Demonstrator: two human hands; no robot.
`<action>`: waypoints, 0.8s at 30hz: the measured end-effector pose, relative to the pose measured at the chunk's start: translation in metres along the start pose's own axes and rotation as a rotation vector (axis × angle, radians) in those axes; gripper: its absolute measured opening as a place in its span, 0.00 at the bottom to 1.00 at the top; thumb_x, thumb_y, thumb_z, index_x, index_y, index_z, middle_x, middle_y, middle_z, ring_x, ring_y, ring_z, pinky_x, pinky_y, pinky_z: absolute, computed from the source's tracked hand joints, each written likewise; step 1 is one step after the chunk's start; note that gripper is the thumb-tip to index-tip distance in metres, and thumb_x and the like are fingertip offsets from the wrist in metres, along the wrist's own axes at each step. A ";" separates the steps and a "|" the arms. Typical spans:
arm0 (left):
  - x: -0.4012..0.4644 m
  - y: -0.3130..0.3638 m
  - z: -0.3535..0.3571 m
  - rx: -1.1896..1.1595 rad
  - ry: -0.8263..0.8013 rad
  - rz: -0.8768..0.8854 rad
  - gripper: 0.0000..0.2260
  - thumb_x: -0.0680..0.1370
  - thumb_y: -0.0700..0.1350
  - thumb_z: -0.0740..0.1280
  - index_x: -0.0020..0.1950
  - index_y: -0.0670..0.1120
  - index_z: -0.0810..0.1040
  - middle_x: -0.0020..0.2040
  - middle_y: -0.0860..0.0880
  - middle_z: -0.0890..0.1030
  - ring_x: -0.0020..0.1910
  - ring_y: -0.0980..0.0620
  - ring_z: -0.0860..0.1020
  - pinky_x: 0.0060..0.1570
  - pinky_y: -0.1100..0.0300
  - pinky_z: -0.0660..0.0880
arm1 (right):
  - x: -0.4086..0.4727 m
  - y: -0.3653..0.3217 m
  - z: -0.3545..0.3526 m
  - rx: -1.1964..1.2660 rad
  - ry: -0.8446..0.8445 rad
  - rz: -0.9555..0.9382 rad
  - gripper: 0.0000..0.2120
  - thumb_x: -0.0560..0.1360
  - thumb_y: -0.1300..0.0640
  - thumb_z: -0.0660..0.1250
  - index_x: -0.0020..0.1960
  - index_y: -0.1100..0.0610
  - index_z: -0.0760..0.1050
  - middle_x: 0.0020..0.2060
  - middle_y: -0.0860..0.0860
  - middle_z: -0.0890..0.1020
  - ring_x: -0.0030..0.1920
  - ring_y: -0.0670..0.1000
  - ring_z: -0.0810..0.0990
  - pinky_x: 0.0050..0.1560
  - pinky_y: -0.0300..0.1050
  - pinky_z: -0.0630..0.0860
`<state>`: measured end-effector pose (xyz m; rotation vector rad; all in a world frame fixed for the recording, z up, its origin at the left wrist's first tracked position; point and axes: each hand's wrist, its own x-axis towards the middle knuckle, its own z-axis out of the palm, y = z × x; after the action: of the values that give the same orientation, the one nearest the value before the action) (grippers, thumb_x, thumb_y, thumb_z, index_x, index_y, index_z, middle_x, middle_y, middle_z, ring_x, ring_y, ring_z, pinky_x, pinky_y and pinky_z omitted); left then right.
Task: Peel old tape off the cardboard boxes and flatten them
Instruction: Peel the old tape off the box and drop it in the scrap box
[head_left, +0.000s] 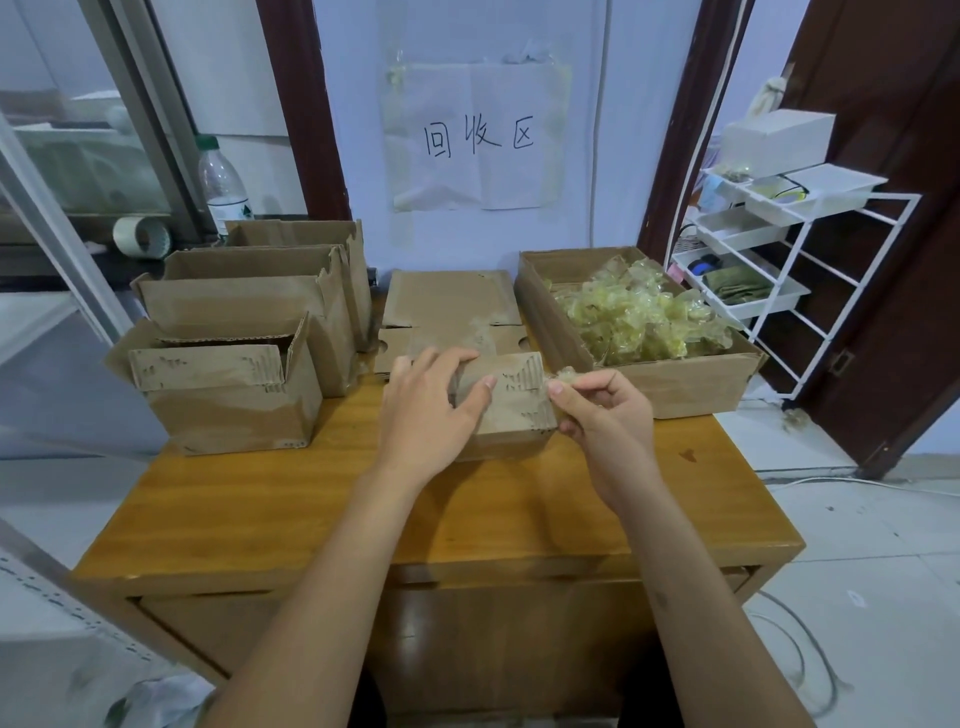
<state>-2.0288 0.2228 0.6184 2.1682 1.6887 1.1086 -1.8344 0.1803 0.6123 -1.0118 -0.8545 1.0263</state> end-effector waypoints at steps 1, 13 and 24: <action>0.000 0.000 0.000 0.000 0.003 0.001 0.18 0.82 0.61 0.64 0.70 0.56 0.76 0.64 0.56 0.77 0.64 0.51 0.69 0.61 0.52 0.70 | 0.002 0.000 0.001 -0.055 0.009 -0.040 0.11 0.72 0.64 0.79 0.47 0.60 0.77 0.40 0.53 0.84 0.39 0.48 0.82 0.35 0.38 0.78; -0.003 0.003 0.000 0.021 0.007 -0.005 0.19 0.82 0.61 0.64 0.70 0.56 0.76 0.64 0.56 0.77 0.63 0.52 0.69 0.60 0.51 0.72 | 0.006 0.010 0.004 -0.637 0.067 -0.480 0.10 0.70 0.61 0.82 0.49 0.53 0.85 0.40 0.46 0.81 0.36 0.44 0.79 0.38 0.40 0.81; -0.001 0.001 0.002 0.002 0.005 -0.010 0.18 0.82 0.60 0.64 0.70 0.56 0.76 0.64 0.57 0.77 0.65 0.52 0.68 0.62 0.51 0.72 | -0.001 0.010 -0.001 -0.682 0.032 -0.557 0.04 0.79 0.58 0.74 0.52 0.52 0.86 0.43 0.42 0.84 0.39 0.47 0.81 0.37 0.49 0.81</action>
<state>-2.0269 0.2218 0.6170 2.1571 1.7013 1.1108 -1.8366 0.1809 0.6020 -1.2399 -1.4085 0.2314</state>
